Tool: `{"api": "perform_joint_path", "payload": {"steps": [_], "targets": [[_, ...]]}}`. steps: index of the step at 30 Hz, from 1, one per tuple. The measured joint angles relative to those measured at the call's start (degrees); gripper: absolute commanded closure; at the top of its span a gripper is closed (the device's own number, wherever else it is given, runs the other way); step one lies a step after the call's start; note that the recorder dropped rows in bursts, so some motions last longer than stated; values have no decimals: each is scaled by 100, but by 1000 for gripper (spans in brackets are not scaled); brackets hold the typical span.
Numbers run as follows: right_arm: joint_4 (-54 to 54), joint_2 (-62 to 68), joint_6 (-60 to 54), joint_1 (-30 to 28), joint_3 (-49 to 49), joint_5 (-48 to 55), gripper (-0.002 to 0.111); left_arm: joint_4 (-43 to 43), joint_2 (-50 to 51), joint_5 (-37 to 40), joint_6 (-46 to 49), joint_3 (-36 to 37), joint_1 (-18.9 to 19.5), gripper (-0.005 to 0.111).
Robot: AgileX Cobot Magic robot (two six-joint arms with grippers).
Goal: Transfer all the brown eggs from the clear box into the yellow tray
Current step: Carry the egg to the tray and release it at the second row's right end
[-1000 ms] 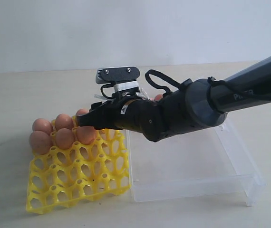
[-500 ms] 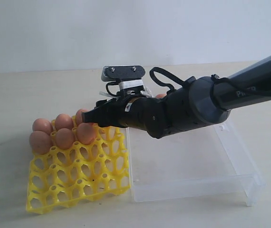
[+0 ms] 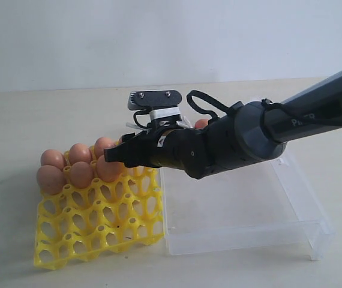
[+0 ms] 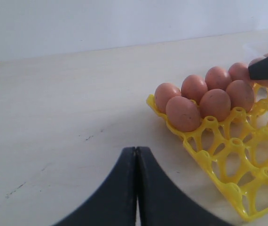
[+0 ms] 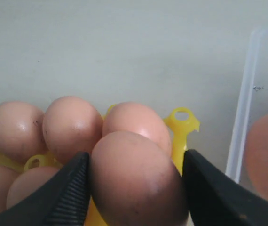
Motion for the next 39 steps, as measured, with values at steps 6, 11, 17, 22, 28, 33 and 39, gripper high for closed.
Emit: {"api": "perform_joint_path", "payload": {"steps": [6, 11, 17, 22, 28, 33, 39], "targets": [[0, 0, 71, 0, 0, -36, 108, 0, 0, 0, 0, 0, 0, 107], [-14, 3, 418, 0, 0, -71, 108, 0, 0, 0, 0, 0, 0, 107], [-41, 52, 540, 61, -38, -95, 108, 0, 0, 0, 0, 0, 0, 107], [-78, 65, 594, 95, -104, -95, 108, 0, 0, 0, 0, 0, 0, 107], [-108, 65, 635, 95, -155, -104, 108, 0, 0, 0, 0, 0, 0, 107], [-108, 65, 718, 95, -155, -104, 108, 0, 0, 0, 0, 0, 0, 107], [-175, 65, 739, 95, -155, -104, 96, 0, 0, 0, 0, 0, 0, 107]]}}
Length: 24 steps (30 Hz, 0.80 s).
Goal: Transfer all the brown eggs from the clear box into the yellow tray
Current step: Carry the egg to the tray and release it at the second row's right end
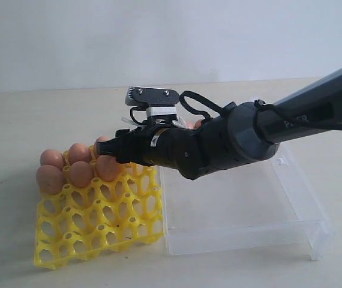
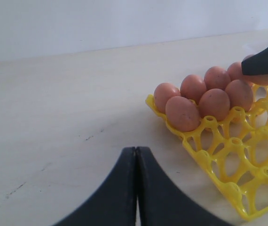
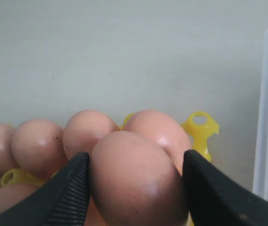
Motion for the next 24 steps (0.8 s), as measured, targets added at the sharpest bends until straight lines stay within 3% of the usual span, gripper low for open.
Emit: {"api": "perform_joint_path", "payload": {"steps": [5, 8, 24], "targets": [[-40, 0, 0, 0, 0, 0, 63, 0, 0, 0, 0, 0, 0, 107], [-40, 0, 0, 0, 0, 0, 54, 0, 0, 0, 0, 0, 0, 107], [-61, -161, 85, 14, 0, 37, 51, 0, 0, 0, 0, 0, 0, 107]]}}
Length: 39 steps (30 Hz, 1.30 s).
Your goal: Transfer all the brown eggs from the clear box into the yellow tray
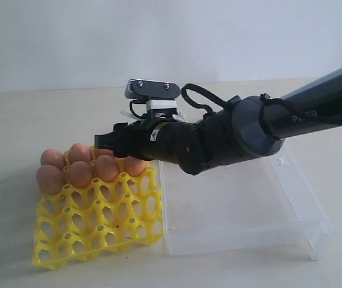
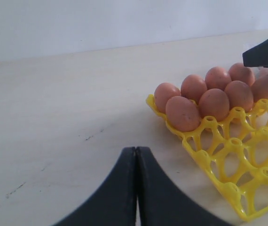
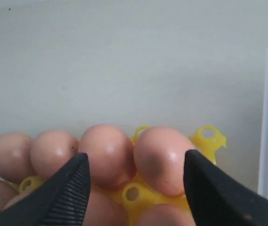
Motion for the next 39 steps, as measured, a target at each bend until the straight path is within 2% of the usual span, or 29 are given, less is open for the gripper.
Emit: {"api": "perform_joint_path", "payload": {"steps": [4, 9, 11, 15, 21, 27, 39], "targets": [[0, -335, -83, 114, 0, 271, 51, 0, 0, 0, 0, 0, 0, 107], [-11, -1061, -320, 142, 272, 566, 61, 0, 0, 0, 0, 0, 0, 107], [-33, -1318, -370, 142, 381, 842, 74, 0, 0, 0, 0, 0, 0, 107], [-209, -1816, -839, 153, 622, 1559, 108, 0, 0, 0, 0, 0, 0, 107], [-236, -2026, -1443, 349, 794, 2155, 108, 0, 0, 0, 0, 0, 0, 107], [-214, -1648, -1737, 701, 794, 2264, 108, 0, 0, 0, 0, 0, 0, 107], [-214, -977, -1881, 721, 794, 2621, 108, 0, 0, 0, 0, 0, 0, 107]]}}
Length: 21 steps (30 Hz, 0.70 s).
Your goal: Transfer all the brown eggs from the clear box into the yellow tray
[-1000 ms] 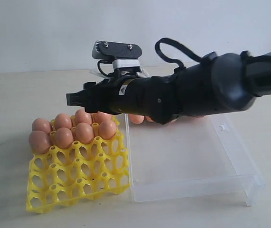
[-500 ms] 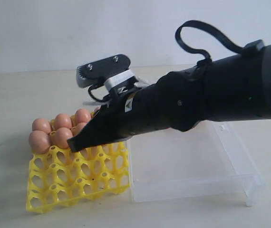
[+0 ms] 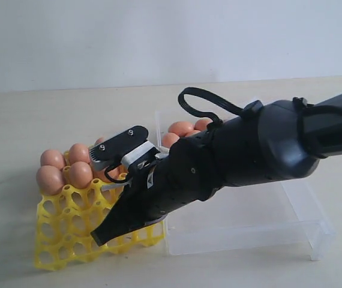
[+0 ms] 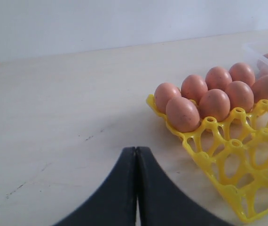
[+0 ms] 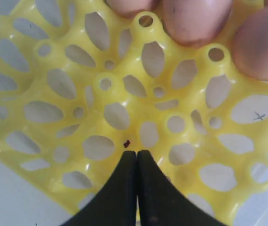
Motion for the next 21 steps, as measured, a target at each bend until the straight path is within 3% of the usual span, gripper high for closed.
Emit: {"api": "perform_joint_path", "payload": {"steps": [21], "targets": [[442, -14, 0, 402, -246, 967, 108, 0, 0, 0, 0, 0, 0, 107]]}}
